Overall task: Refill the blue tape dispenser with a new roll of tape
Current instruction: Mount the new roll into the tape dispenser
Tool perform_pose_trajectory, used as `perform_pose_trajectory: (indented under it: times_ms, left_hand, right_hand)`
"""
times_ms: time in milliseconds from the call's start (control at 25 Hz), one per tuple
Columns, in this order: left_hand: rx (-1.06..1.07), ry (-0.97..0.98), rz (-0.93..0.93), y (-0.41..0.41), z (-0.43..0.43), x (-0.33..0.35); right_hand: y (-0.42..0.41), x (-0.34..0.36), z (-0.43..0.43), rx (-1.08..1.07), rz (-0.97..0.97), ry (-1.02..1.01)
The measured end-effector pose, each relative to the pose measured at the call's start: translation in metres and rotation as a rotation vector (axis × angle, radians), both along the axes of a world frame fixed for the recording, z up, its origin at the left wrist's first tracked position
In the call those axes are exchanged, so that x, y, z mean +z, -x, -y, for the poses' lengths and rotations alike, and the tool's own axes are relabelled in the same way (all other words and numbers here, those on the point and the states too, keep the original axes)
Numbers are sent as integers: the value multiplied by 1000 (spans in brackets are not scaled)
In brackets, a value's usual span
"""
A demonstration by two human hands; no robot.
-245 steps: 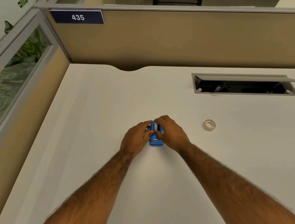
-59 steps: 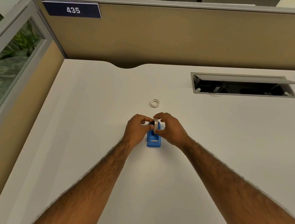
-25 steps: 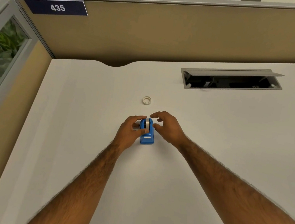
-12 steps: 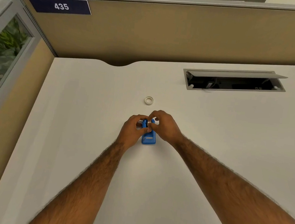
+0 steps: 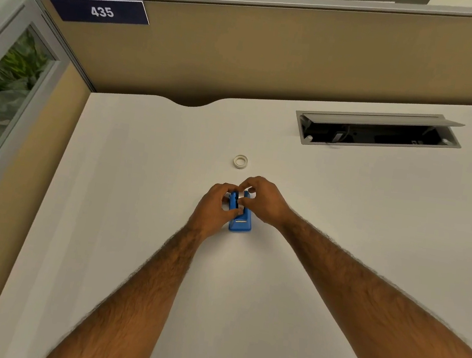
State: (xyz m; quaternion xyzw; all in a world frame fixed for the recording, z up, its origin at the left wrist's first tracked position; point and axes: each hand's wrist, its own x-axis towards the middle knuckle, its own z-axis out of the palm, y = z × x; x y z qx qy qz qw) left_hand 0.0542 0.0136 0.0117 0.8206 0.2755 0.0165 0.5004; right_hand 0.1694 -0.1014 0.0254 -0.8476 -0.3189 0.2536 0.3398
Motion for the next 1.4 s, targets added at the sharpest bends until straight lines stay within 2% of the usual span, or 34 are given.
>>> perform_pose_trajectory:
  times_ms: [200, 760, 1080, 1400]
  left_hand:
    - [12, 63, 18, -1, -2, 0]
    - [-4, 34, 5, -4, -4, -3]
    - [12, 10, -7, -5, 1, -2]
    - [-16, -14, 4, -4, -2, -3]
  right_hand:
    - [3, -2, 5, -40, -10, -48]
    - [4, -3, 5, -134, 36, -17]
    - [2, 1, -2, -177, 112, 26]
    - [17, -1, 8, -87, 256, 40]
